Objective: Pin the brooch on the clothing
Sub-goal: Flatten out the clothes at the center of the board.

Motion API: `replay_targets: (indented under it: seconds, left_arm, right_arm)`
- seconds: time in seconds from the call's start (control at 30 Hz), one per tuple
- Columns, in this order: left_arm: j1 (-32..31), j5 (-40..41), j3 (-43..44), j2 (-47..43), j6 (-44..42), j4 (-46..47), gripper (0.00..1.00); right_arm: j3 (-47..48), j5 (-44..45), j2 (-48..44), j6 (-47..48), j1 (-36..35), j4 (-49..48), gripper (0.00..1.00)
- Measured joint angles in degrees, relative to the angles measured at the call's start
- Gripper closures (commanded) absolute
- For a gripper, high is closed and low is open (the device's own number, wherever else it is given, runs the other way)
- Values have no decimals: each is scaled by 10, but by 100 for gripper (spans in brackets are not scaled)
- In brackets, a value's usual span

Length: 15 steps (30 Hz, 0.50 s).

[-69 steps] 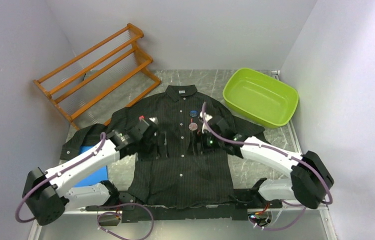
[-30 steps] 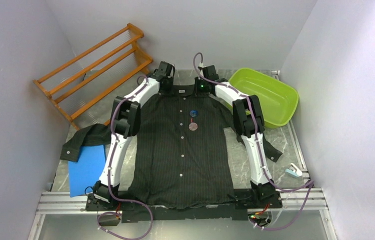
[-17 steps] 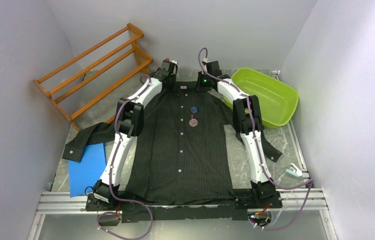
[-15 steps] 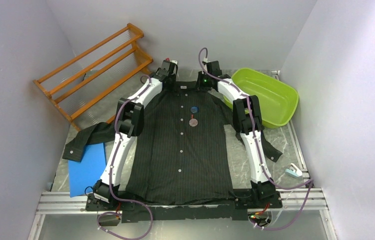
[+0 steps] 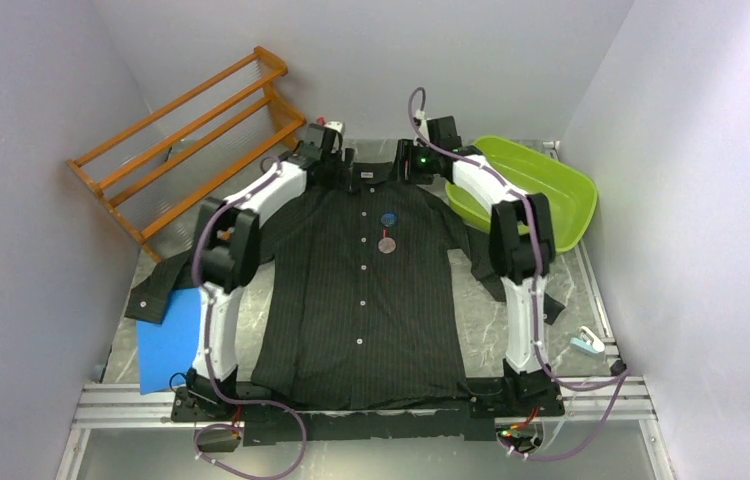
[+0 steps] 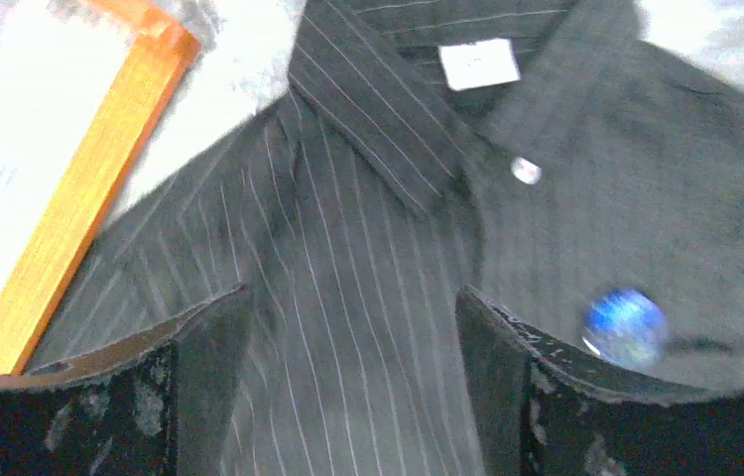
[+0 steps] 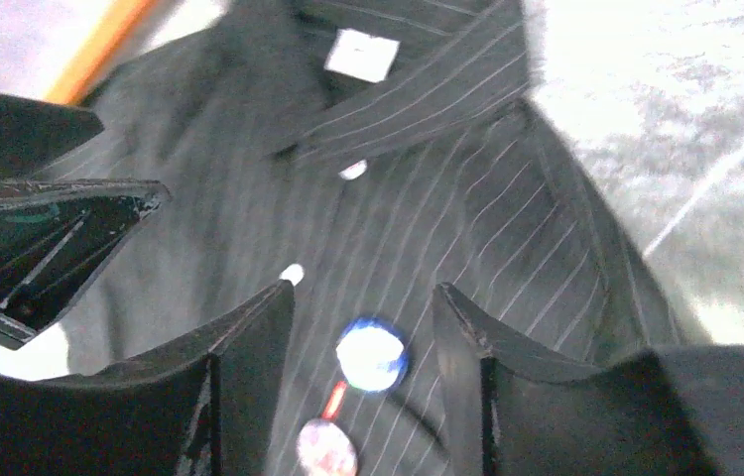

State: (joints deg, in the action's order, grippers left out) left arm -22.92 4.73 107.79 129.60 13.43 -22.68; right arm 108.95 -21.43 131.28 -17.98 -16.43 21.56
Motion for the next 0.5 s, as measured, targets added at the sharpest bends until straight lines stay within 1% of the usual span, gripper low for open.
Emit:
replay_targets:
  seconds: [0.13, 0.2, 0.3, 0.43, 0.5]
  left_arm:
    - [-10, -22, -140, -175, 26, 37, 11]
    - [-14, -39, -209, -275, 42, 65, 10]
    - [-18, -60, -289, -388, 64, 87, 8]
    - [-17, -71, -416, -516, 106, 81, 8]
    - [-17, -74, -475, -557, 130, 63, 8]
  right_arm:
    - [-124, -11, -160, 1, -2, -28, 33]
    - [-185, -17, -243, 0, -7, -53, 32]
    - [-273, -23, -349, 0, -16, -86, 30]
    - [-398, -23, -449, 0, -39, -109, 29]
    - [-462, -22, -482, -4, -50, -114, 28]
